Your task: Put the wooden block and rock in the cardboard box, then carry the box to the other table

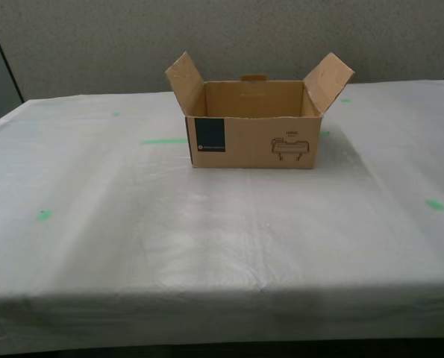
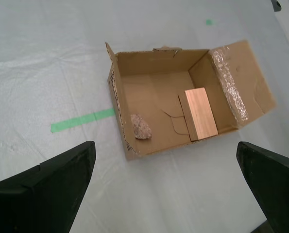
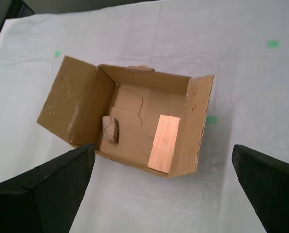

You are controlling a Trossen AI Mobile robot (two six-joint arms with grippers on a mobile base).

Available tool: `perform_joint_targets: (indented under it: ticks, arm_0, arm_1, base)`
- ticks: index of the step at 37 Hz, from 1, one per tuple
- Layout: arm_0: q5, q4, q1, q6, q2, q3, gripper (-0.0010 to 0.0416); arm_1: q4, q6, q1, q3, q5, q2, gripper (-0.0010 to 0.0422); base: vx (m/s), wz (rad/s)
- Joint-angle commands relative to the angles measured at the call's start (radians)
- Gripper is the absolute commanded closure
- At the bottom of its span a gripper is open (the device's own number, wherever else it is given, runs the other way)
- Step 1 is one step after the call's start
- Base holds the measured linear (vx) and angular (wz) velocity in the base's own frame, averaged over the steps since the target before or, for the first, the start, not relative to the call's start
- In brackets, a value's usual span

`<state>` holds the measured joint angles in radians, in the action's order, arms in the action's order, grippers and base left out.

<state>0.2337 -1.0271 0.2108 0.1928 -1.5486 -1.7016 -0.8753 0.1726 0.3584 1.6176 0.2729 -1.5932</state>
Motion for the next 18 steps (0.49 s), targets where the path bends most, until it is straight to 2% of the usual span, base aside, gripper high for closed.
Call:
perform_joint_targets:
  ticks: [1, 6, 12, 18]
  arm_0:
    - [-0.004, -0.028, 0.002, -0.01, 0.004, -0.001, 0.0014]
    - [-0.004, -0.035, 0.006, -0.015, 0.008, 0.008, 0.002]
    - [-0.004, -0.021, 0.007, -0.022, 0.014, 0.074, 0.0031]
    - [-0.004, -0.013, 0.008, -0.022, 0.027, 0.177, 0.0052]
  arm_1:
    - [-0.024, -0.018, 0.006, -0.001, -0.004, 0.003, 0.0014]
    - [-0.024, -0.023, 0.016, -0.026, -0.006, 0.004, 0.0014]
    - [-0.02, -0.021, 0.033, -0.107, -0.014, 0.02, 0.0014]
    - [-0.008, -0.006, 0.043, -0.198, -0.095, 0.052, 0.0014]
  base:
    - [0.0, 0.0]
    - [0.0, 0.0]
    - [0.0, 0.0]
    - [0.0, 0.0]
